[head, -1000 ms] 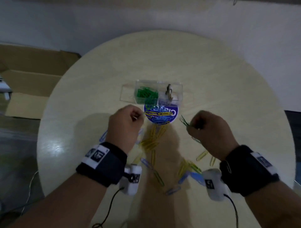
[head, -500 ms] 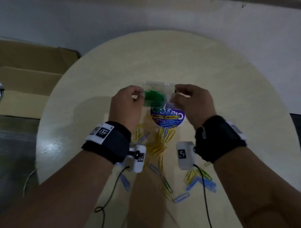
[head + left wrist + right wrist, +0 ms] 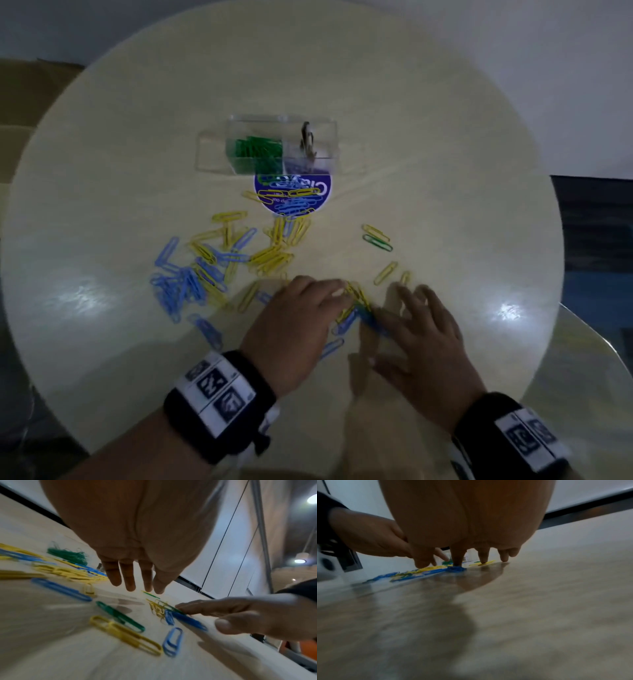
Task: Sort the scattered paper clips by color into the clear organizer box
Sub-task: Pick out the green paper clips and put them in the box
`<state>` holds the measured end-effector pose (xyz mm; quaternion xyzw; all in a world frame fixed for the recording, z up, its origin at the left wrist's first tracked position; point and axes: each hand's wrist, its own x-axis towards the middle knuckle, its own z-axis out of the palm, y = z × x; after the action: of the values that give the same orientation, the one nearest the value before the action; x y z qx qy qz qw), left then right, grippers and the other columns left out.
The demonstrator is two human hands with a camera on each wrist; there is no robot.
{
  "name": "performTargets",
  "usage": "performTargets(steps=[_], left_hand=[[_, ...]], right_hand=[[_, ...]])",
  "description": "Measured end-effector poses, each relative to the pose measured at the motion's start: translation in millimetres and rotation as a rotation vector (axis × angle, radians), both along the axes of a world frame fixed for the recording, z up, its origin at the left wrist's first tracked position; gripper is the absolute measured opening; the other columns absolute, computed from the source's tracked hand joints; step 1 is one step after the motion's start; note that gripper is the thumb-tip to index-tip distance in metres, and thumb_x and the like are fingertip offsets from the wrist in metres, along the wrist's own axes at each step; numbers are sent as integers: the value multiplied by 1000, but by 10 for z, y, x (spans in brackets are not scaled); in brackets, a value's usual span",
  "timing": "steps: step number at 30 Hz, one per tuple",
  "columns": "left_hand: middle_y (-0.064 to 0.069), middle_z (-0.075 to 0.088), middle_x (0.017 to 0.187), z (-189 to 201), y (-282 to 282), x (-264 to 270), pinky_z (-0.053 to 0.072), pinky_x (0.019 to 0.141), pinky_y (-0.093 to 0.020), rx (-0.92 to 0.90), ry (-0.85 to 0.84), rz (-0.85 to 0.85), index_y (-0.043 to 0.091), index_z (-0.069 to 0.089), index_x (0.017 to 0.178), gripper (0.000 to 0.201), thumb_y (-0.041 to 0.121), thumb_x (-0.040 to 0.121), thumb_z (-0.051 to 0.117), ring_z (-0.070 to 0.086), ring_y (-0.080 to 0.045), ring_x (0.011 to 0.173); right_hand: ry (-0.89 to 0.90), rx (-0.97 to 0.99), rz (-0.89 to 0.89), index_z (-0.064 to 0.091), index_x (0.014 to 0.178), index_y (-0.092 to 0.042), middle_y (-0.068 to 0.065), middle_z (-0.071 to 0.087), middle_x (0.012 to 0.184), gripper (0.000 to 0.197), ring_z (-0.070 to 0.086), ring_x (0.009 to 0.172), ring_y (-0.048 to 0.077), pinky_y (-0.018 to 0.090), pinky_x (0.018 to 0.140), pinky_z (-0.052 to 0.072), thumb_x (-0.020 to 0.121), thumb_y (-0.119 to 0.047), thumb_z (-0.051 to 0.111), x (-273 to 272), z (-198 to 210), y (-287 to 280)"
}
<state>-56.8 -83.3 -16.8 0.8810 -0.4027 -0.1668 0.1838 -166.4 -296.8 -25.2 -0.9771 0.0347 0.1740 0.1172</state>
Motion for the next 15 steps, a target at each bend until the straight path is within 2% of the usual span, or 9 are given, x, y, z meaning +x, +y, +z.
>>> performTargets(steps=[2,5,8,10,12,14,15], left_hand=[[9,43,148,-29,-117,91,45,92,-38,86,-63,-77,26,49,134,56,19,78,48,45,-22,120],[11,44,148,-100,-83,203,45,95,-42,172,-137,-106,26,52,133,59,20,76,63,46,-26,128],[11,44,148,-117,100,286,43,100,-45,153,-166,-30,25,52,134,50,20,84,51,38,-27,136],[12,42,149,-83,206,302,40,100,-42,114,-169,50,26,52,134,48,21,87,44,35,-25,139],[11,49,144,-40,285,268,40,100,-41,47,-158,121,25,55,132,46,18,87,46,41,-25,132],[7,64,122,-5,379,177,44,94,-41,-25,-169,197,23,64,120,35,15,87,53,53,-26,110],[6,66,111,9,436,112,44,89,-41,-34,-182,223,23,66,114,30,16,88,55,55,-26,100]], right_hand=[[-42,21,-10,36,136,-48,2,27,155,70,19,143,38,53,110,28,72,-71,54,-51,27,47],[-139,102,-33,51,129,-39,0,41,147,61,30,138,35,50,109,31,75,-67,57,-22,25,-30],[-326,239,-143,69,106,-29,0,62,121,35,52,118,29,43,100,40,78,-48,62,159,5,-208],[-435,276,-199,72,94,-25,-1,68,101,18,60,97,27,37,88,43,78,-33,66,393,12,-311],[-462,290,-212,72,88,-22,2,69,89,10,60,85,27,34,79,45,78,-20,70,667,31,-343],[-416,279,-184,73,89,-18,6,68,86,11,60,82,29,35,75,47,79,-16,70,922,10,-332],[-377,268,-165,73,90,-16,9,67,87,11,61,82,32,36,74,49,79,-16,69,1032,-5,-313]])
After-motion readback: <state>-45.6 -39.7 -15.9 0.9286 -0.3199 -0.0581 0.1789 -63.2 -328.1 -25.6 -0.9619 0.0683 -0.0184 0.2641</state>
